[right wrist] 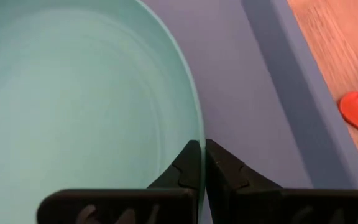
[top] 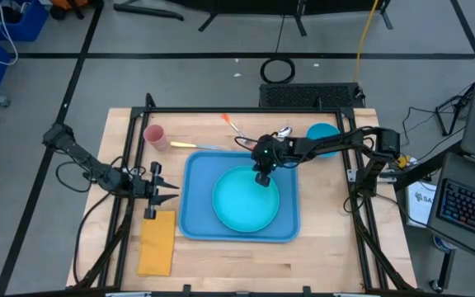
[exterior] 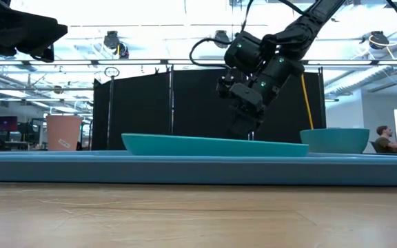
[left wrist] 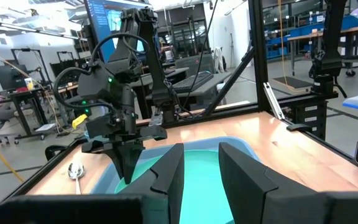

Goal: Set up tray
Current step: Put the green plate on the blue tray, then put the blue bowl on the green plate

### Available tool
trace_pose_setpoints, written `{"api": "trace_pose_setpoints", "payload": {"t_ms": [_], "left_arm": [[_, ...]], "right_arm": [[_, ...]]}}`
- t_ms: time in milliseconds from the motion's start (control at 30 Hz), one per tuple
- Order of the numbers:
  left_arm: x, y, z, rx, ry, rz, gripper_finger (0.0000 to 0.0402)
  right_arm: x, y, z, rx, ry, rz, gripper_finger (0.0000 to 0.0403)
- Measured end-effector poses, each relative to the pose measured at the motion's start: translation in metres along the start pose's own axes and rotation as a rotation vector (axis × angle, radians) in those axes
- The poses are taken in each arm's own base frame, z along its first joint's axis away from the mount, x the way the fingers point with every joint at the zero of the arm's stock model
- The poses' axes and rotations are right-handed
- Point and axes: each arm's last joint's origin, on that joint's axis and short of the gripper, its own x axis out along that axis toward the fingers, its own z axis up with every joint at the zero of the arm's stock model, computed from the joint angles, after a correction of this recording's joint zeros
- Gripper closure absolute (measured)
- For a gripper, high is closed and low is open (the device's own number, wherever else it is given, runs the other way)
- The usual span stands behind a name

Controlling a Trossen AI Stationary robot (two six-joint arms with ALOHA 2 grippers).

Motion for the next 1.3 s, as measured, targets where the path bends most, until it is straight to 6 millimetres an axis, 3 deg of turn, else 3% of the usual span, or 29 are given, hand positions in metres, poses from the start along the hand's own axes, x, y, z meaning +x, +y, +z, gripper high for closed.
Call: {"api": "trace_pose_setpoints", "payload": {"t_ms": [533,967,1167,1300], "left_arm": [[0.000,0.000,0.000,0.001,0.004,-0.001,0.0295],[0.000,-0.001,-0.003,-0.005,0.025,-0.005,0.0295],[0.000,-0.001,-0.003,-0.014,0.025,-0.005,0.0295],[0.000,-0.001,-0.003,-0.021,0.025,-0.005,0.0295]], "right_arm": [[0.003,0.000,-0.007,-0.034,-0.028,0.004,0.0353],[0.002,0.009,0.000,-0.143,-0.097,0.021,0.0299],[-0.008,0.010,0.003,-0.148,-0.109,0.009,0.0285],[-0.022,0.009,0.003,-0.143,-0.099,-0.111,0.0278]]}}
